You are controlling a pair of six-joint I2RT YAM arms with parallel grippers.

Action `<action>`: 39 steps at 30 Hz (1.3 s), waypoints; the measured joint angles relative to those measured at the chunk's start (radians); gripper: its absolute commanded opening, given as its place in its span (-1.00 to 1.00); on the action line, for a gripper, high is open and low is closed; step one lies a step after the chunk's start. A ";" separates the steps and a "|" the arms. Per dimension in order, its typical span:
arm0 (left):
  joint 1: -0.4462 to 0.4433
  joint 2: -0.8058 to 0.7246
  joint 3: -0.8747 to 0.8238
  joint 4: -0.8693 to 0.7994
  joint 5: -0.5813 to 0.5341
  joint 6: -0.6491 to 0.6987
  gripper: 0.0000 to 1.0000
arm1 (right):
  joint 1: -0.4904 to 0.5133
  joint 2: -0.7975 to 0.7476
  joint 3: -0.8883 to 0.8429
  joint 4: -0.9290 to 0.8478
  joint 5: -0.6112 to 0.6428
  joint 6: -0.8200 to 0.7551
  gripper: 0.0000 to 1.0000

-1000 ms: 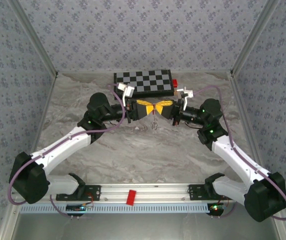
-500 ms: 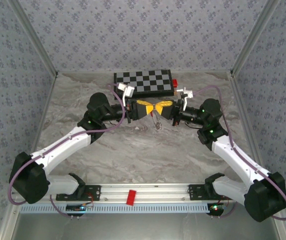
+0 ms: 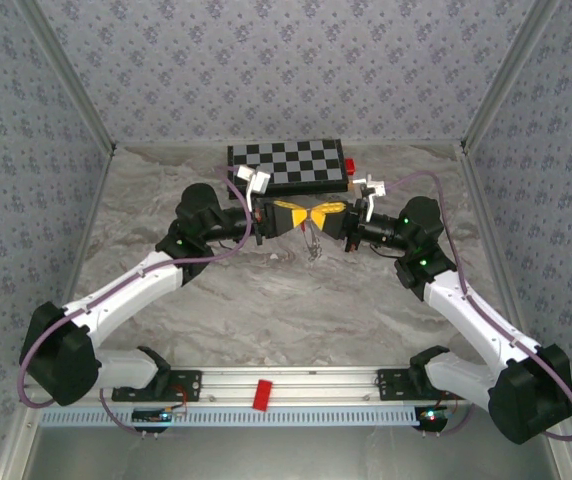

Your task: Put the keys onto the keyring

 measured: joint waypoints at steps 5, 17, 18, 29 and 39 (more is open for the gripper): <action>0.000 0.000 0.017 -0.057 -0.019 0.060 -1.00 | -0.002 0.000 0.000 -0.008 0.001 -0.003 -1.00; -0.019 -0.001 0.032 -0.156 -0.081 0.177 -1.00 | -0.002 -0.029 0.000 -0.061 0.034 -0.019 -0.25; -0.019 -0.002 0.032 -0.161 -0.084 0.180 -1.00 | -0.002 -0.036 -0.001 -0.063 0.040 -0.019 -0.25; -0.020 -0.010 0.032 -0.172 -0.084 0.187 -1.00 | 0.028 -0.103 -0.007 -0.171 0.192 -0.111 -0.39; -0.020 -0.010 0.032 -0.172 -0.084 0.187 -1.00 | 0.119 -0.158 -0.008 -0.291 0.370 -0.262 -0.55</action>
